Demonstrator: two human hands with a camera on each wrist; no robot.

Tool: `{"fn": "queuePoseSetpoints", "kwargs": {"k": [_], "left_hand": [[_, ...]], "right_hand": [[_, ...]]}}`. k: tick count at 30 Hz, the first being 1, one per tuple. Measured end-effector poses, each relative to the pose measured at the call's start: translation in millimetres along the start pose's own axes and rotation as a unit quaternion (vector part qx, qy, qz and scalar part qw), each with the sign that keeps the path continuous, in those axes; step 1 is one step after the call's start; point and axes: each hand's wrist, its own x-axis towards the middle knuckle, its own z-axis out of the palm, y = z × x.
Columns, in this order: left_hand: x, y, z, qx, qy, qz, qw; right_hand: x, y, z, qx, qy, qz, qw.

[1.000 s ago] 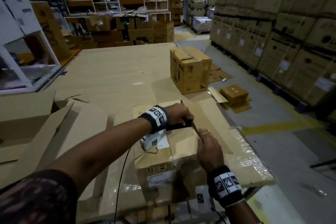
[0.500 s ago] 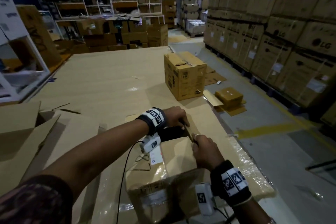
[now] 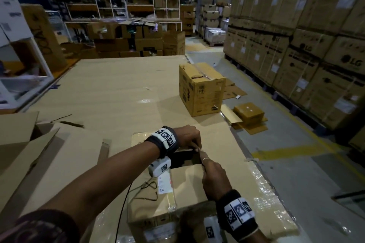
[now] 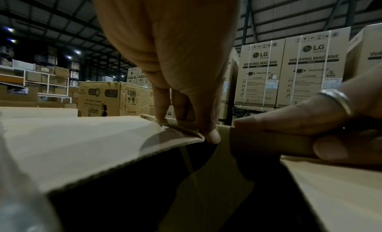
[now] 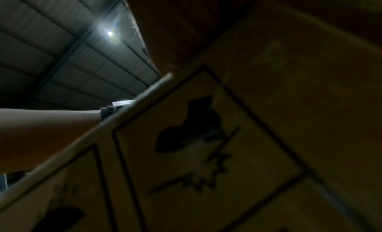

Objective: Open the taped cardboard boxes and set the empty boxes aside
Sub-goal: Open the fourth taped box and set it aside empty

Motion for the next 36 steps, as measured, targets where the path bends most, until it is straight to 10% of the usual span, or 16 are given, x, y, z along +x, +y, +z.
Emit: {"fn": "queuePoseSetpoints", "kwargs": {"k": [13, 22, 36], "left_hand": [[-110.9, 49.8, -33.0, 0.018, 0.060, -0.169, 0.984], [-239.1, 141.1, 55.7, -0.177, 0.194, -0.390, 0.883], [-253.4, 149.5, 116.6, -0.256, 0.436, -0.305, 0.807]], "right_hand": [[-12.3, -23.1, -23.8, -0.091, -0.071, -0.177, 0.978], [-12.0, -25.8, 19.8, -0.121, -0.171, -0.183, 0.961], [-8.4, -62.5, -5.1, 0.003, -0.157, -0.280, 0.947]]}}
